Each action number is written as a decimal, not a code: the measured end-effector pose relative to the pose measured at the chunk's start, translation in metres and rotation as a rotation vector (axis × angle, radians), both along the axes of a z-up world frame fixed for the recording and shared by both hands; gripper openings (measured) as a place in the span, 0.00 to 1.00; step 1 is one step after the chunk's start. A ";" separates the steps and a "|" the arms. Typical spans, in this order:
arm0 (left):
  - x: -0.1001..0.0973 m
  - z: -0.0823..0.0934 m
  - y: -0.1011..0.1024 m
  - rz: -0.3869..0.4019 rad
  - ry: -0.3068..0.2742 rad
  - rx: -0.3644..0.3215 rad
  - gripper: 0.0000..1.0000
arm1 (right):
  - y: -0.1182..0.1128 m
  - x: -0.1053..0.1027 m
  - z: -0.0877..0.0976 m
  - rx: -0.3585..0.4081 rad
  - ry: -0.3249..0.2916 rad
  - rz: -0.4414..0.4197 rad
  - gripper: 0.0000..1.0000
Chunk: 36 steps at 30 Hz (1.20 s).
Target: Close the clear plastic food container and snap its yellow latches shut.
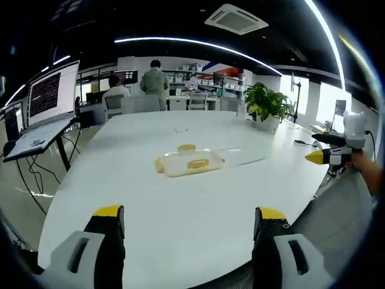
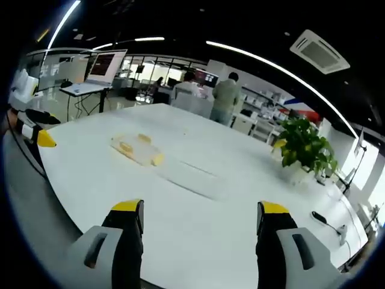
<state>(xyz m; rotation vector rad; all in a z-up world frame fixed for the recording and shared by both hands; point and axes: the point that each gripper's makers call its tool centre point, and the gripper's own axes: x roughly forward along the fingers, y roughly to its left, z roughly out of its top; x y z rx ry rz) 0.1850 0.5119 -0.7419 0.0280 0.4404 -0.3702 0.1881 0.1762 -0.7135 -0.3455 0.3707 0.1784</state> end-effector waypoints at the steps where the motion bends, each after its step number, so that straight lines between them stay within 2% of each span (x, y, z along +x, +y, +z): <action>1: 0.000 0.001 -0.001 -0.001 -0.003 -0.016 0.85 | 0.000 0.000 0.000 0.000 0.000 -0.001 0.75; 3: -0.001 0.000 -0.001 -0.003 0.008 -0.014 0.83 | 0.000 0.000 0.000 -0.002 -0.001 -0.003 0.75; 5: -0.001 -0.004 -0.001 -0.010 0.020 0.017 0.83 | -0.001 0.000 0.000 -0.002 0.000 -0.003 0.74; 18: -0.002 -0.005 -0.003 -0.025 0.031 0.007 0.83 | -0.002 0.000 -0.002 -0.020 0.010 -0.005 0.73; 23: -0.001 -0.006 0.000 -0.014 0.022 0.032 0.83 | 0.000 -0.001 -0.004 -0.032 0.020 0.007 0.73; 27: -0.003 -0.009 0.000 -0.024 0.039 0.041 0.82 | -0.001 -0.001 -0.003 -0.057 0.016 0.004 0.73; 36: -0.002 -0.009 0.001 -0.021 0.035 0.046 0.81 | 0.001 -0.001 -0.004 -0.053 0.023 0.013 0.72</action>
